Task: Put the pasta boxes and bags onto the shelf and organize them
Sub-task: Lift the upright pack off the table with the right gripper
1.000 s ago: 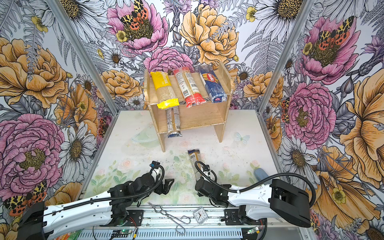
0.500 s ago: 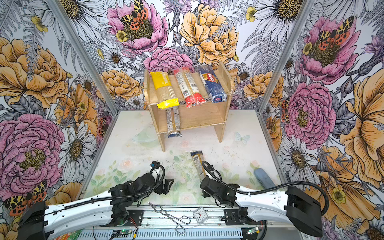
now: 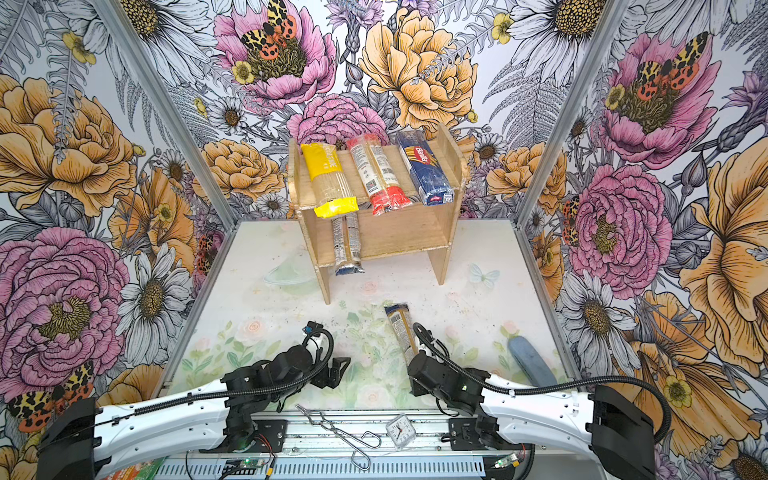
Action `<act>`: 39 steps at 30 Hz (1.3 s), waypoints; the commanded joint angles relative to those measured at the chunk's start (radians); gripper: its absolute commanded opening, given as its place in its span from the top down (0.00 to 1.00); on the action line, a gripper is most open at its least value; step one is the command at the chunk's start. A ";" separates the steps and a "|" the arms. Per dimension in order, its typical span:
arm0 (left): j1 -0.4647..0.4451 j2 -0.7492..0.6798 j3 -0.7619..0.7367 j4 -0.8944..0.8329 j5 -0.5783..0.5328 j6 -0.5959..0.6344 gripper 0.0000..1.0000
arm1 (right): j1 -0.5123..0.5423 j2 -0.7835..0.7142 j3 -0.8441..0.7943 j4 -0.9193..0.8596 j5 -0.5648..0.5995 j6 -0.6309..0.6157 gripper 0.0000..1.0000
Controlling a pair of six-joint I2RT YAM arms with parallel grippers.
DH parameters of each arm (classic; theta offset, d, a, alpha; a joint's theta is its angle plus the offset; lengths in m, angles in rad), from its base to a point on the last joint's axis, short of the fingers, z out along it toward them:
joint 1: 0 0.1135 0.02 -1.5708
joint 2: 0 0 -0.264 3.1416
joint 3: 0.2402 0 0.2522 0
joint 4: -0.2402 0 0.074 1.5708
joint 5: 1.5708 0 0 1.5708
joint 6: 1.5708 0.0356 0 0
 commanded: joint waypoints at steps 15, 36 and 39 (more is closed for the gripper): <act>0.016 0.010 0.027 0.033 0.028 0.030 0.01 | -0.031 -0.099 0.057 -0.041 0.003 -0.048 1.00; 0.016 0.011 0.026 0.031 0.028 0.025 0.01 | -0.033 -0.202 0.180 -0.176 0.015 -0.093 1.00; 0.015 0.011 0.027 0.032 0.030 0.024 0.01 | -0.032 -0.217 0.197 -0.209 0.022 -0.096 1.00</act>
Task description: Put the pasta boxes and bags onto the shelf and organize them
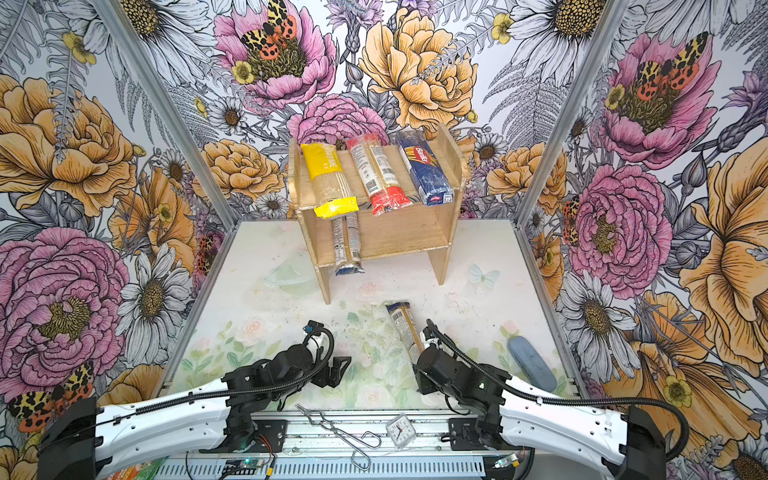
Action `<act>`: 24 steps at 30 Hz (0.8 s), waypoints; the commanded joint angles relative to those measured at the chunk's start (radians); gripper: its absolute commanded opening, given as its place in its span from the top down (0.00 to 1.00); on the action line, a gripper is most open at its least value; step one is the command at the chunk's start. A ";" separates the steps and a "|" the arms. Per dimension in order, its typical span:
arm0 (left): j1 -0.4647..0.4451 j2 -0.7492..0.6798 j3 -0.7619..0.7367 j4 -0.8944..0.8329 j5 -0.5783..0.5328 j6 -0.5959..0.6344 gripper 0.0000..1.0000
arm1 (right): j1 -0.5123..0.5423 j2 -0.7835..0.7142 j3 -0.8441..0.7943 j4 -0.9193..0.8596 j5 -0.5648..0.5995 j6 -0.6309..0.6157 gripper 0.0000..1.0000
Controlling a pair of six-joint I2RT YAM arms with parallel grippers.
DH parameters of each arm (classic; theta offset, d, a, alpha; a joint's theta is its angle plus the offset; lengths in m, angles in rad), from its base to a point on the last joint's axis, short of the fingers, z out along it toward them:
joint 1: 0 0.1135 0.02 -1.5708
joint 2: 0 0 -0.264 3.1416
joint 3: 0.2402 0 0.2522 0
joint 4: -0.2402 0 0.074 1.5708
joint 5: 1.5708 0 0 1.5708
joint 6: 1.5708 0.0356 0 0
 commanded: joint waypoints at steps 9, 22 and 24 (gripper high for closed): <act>0.008 0.006 0.031 0.016 0.014 0.022 0.01 | -0.007 -0.033 0.220 -0.080 0.046 -0.053 1.00; 0.008 0.006 0.036 0.010 0.016 0.024 0.01 | -0.008 -0.043 0.460 -0.206 0.127 -0.122 1.00; 0.008 0.006 0.041 0.007 0.016 0.025 0.01 | -0.010 -0.036 0.495 -0.222 0.149 -0.129 1.00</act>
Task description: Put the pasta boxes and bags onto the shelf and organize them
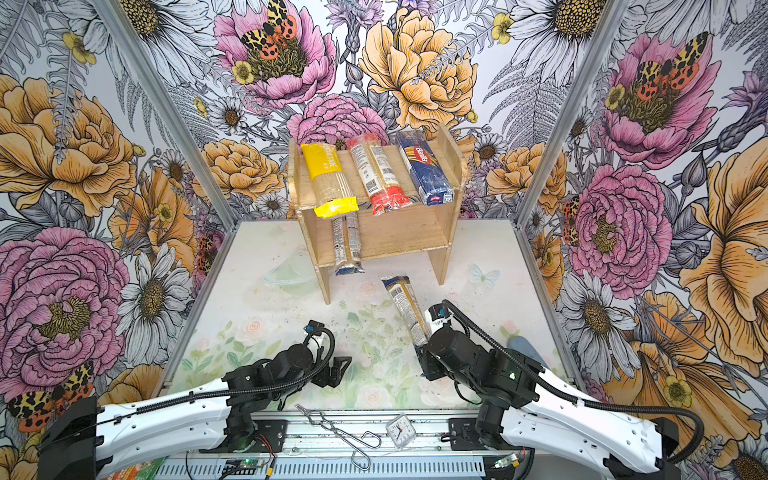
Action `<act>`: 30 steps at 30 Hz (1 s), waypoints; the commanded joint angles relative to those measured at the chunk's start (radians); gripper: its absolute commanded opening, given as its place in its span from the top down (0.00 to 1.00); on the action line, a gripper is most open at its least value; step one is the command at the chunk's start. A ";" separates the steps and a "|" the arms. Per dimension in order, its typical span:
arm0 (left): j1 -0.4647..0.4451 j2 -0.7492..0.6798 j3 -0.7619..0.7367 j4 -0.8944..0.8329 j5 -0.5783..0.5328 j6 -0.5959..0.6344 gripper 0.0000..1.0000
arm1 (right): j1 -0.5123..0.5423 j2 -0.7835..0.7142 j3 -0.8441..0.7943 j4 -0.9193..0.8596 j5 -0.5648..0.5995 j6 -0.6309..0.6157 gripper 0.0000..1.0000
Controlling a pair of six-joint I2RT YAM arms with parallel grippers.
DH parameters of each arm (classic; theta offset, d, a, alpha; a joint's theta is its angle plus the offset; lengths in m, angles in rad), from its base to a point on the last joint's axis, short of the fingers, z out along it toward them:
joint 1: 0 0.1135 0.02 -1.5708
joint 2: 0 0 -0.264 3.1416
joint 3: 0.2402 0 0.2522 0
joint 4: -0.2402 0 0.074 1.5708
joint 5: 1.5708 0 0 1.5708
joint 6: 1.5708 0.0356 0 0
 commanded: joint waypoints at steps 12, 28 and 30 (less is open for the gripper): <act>0.008 0.001 0.047 0.009 0.017 0.029 0.01 | -0.060 0.038 0.276 0.065 0.250 -0.110 1.00; 0.011 0.032 0.067 0.014 0.026 0.047 0.01 | -0.365 0.291 0.480 0.093 0.056 -0.258 1.00; 0.011 0.032 0.065 0.013 0.026 0.047 0.01 | -0.390 0.313 0.487 0.105 0.028 -0.271 1.00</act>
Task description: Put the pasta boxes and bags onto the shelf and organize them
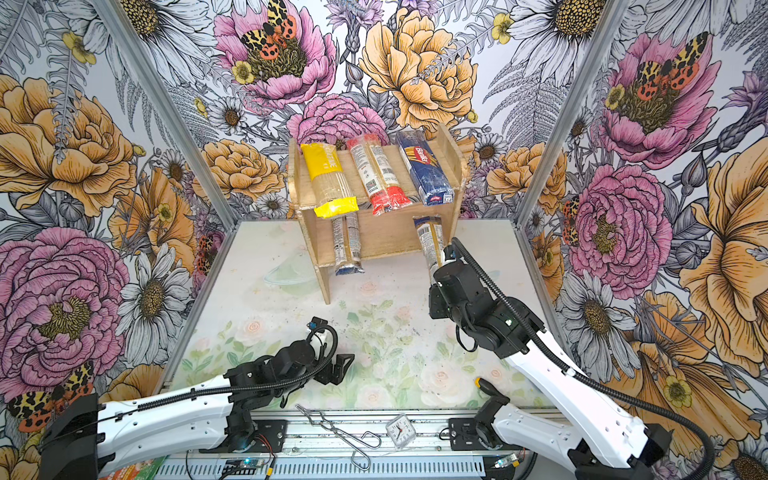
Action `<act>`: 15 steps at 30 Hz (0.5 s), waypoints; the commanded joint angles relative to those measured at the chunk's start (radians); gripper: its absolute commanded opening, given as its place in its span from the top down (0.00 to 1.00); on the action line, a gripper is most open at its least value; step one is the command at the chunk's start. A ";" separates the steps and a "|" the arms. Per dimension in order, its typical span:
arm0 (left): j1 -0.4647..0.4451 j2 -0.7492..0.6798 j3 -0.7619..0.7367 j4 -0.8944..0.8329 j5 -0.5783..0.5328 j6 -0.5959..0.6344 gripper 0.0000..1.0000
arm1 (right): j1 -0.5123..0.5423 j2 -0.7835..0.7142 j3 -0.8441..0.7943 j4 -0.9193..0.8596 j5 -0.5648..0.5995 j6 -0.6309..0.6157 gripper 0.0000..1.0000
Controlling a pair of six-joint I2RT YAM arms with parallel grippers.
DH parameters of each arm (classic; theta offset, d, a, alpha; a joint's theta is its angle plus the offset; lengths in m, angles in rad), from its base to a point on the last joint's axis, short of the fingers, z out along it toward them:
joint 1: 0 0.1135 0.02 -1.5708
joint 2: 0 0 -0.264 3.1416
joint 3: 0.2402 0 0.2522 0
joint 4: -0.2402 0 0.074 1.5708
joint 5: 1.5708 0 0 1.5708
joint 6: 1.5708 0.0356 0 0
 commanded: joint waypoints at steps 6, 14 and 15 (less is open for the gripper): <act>0.010 0.003 0.021 0.010 0.012 0.021 0.01 | -0.098 0.046 0.082 0.192 -0.097 -0.076 1.00; 0.015 0.020 0.028 0.017 0.010 0.023 0.01 | -0.149 0.108 0.105 0.247 -0.155 -0.098 1.00; 0.016 0.023 0.029 0.020 0.010 0.023 0.01 | -0.152 0.113 0.109 0.253 -0.161 -0.102 1.00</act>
